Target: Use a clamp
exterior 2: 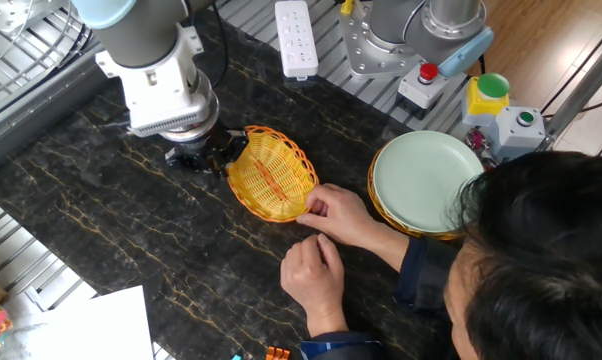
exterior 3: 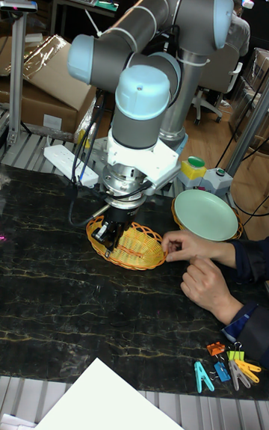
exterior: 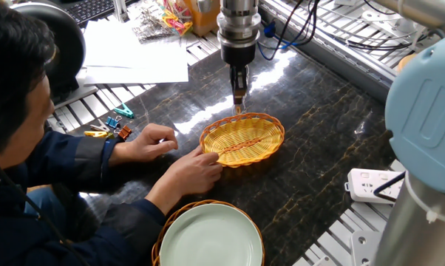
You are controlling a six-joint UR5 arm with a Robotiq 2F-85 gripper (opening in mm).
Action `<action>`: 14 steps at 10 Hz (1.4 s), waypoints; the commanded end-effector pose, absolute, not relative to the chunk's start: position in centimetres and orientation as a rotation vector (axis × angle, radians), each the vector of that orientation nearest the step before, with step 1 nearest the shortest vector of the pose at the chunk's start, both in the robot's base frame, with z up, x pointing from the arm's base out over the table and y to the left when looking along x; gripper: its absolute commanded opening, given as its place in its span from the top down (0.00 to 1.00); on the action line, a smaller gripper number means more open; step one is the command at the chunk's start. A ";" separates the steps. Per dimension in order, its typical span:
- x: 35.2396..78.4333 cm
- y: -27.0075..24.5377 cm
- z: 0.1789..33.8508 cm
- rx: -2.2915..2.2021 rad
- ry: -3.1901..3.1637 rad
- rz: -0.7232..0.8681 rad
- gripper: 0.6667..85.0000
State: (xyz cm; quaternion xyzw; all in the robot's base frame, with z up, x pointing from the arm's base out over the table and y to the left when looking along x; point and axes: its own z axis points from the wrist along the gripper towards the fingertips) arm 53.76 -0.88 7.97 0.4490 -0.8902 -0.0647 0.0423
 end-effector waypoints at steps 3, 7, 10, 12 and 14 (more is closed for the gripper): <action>53.2 -0.3 6.7 1.380 -2.745 -0.194 0.99; 54.0 0.7 5.7 1.379 -2.798 -0.156 0.99; 55.0 1.1 5.8 1.517 -2.780 -0.168 0.31; 54.9 -0.1 6.3 1.589 -2.720 -0.142 0.00; 54.7 0.1 7.4 1.538 -2.736 -0.161 0.00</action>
